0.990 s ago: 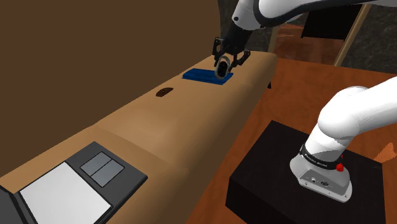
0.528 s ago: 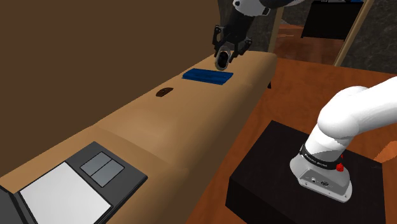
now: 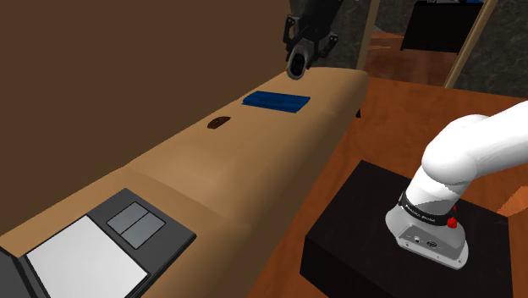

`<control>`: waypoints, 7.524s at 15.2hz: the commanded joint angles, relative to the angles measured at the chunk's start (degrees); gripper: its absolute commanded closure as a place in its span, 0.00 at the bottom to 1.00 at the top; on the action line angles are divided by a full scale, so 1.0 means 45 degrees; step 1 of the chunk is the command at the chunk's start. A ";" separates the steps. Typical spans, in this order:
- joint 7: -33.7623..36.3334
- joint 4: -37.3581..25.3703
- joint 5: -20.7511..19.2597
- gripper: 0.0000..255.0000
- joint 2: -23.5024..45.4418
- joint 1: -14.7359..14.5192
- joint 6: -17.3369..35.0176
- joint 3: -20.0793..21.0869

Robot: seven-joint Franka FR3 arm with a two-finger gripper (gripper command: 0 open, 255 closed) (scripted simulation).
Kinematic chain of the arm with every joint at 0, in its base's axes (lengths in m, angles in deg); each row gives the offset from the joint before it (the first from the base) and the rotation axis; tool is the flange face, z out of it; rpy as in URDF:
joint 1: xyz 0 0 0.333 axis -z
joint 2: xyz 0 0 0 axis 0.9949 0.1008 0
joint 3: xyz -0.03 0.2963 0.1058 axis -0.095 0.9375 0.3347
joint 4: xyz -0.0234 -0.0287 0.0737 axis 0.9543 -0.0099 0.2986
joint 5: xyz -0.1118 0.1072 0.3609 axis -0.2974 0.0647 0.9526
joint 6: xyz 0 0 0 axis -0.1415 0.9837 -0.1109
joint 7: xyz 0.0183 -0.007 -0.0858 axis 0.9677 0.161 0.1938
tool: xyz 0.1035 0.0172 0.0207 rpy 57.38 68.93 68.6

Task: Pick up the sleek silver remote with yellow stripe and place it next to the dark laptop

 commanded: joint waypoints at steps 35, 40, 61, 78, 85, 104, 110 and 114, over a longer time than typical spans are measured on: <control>0.9194 -1.2150 -0.7163 1.00 1.1127 -0.0561 -0.2818 0.7957; 0.9106 -1.0718 -0.6613 1.00 1.0528 -0.0267 -0.1712 0.7725; 0.9422 -0.6352 -0.6111 1.00 0.9643 0.0261 0.2120 0.7494; 1.0655 -0.4089 -0.7391 1.00 1.0358 0.0152 0.4686 0.7369; 1.1463 -0.3441 -0.8366 1.00 1.0952 -0.0030 0.5599 0.7180; 1.3590 -0.2622 -1.1026 1.00 1.2546 -0.0836 0.7196 0.6221; 1.3590 -0.2652 -1.1011 0.00 1.2544 -0.0851 0.7161 0.6230; 1.3228 -0.2485 -1.0457 0.00 1.2082 -0.0608 0.7057 0.6498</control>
